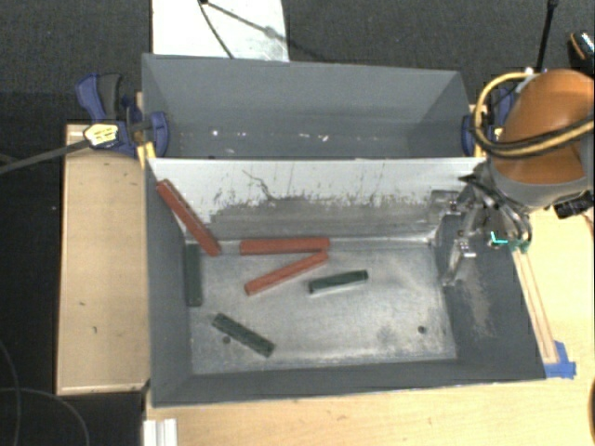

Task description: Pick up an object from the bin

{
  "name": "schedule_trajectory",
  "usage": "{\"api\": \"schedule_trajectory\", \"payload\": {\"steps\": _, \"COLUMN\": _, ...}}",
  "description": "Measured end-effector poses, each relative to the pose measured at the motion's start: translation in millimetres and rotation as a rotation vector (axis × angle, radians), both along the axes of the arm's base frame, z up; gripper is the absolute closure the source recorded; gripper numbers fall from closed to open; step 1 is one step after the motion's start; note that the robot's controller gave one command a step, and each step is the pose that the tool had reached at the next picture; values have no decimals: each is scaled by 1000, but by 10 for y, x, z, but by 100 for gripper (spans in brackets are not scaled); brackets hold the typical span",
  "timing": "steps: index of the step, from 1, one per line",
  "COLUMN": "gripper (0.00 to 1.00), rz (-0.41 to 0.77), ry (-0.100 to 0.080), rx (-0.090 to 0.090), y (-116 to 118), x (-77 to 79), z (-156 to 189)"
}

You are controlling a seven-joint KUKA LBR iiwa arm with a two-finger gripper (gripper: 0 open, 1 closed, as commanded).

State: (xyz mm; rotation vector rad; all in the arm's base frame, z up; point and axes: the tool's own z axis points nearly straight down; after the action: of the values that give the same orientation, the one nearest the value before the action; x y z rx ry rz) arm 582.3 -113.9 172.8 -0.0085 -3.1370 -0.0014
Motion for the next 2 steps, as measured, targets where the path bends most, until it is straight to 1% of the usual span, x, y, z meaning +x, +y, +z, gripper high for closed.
{"api": "schedule_trajectory", "payload": {"steps": 1, "gripper": 0, "rz": 425, "ry": -3, "rx": 3, "y": 680, "x": -179, "z": -1039}}
{"api": "schedule_trajectory", "payload": {"steps": 2, "gripper": 0, "rz": 341, "ry": -12, "rx": 1, "y": 1085, "x": 44, "z": -959}}
